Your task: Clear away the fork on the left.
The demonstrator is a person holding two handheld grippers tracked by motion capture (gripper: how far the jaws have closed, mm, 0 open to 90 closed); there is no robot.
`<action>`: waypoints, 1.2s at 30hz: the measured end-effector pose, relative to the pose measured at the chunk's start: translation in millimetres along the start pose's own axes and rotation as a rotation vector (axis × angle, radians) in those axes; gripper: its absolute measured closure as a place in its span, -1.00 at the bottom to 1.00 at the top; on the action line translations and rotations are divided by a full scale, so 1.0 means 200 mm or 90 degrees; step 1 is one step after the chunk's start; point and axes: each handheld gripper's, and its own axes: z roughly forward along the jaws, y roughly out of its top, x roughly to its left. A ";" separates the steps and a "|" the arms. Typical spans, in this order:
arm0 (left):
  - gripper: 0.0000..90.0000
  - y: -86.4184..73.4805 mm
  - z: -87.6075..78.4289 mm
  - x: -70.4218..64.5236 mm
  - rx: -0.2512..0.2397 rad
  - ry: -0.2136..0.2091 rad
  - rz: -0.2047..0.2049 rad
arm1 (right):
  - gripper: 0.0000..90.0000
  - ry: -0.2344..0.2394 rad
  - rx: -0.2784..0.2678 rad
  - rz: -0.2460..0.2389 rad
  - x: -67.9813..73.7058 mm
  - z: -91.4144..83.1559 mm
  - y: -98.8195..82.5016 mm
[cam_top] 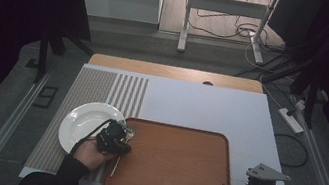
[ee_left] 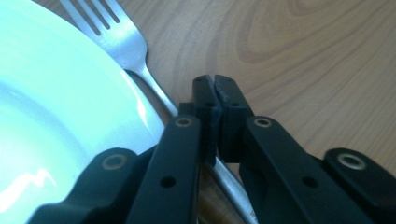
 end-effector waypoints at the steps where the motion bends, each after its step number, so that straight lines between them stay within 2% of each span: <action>1: 0.89 0.00 0.00 0.00 -0.001 0.003 0.002 | -1.00 0.000 0.000 0.000 0.00 0.00 0.00; 7: 0.75 0.00 -0.02 -0.02 -0.026 0.017 0.024 | -1.00 0.000 0.000 -0.001 0.00 0.00 0.00; 9: 0.67 0.01 -0.03 -0.03 -0.042 0.011 0.028 | -1.00 0.000 0.000 -0.002 0.00 0.00 0.00; 14: 0.39 0.01 -0.06 -0.04 -0.080 0.014 0.032 | -1.00 0.000 0.000 -0.002 0.00 0.00 0.00; 17: 0.12 0.01 -0.08 -0.03 -0.108 0.006 0.030 | -1.00 0.000 0.000 -0.002 0.00 0.00 0.00; 21: -0.35 0.01 -0.10 -0.03 -0.145 0.016 0.026 | -1.00 0.000 0.000 -0.002 0.00 0.00 0.00; 23: -0.62 0.01 -0.10 -0.03 -0.151 0.028 0.018 | -1.00 0.000 0.001 -0.002 0.00 0.00 0.00; 24: -0.69 0.01 -0.10 -0.02 -0.154 0.032 0.013 | -1.00 0.000 0.001 -0.002 0.00 0.00 0.00; 26: -0.88 0.00 -0.11 -0.02 -0.158 0.029 0.010 | -1.00 0.000 0.001 -0.002 0.00 0.00 0.00; 29: -0.99 -0.01 -0.13 -0.01 -0.163 0.030 0.008 | -1.00 0.000 0.001 -0.001 0.00 0.00 0.00; 32: -1.00 -0.02 -0.14 0.00 -0.172 0.025 0.003 | -1.00 0.000 0.001 0.000 0.00 0.00 0.00; 36: -1.00 -0.04 -0.15 0.01 -0.178 0.035 0.004 | -1.00 0.000 0.001 0.002 0.00 0.00 0.00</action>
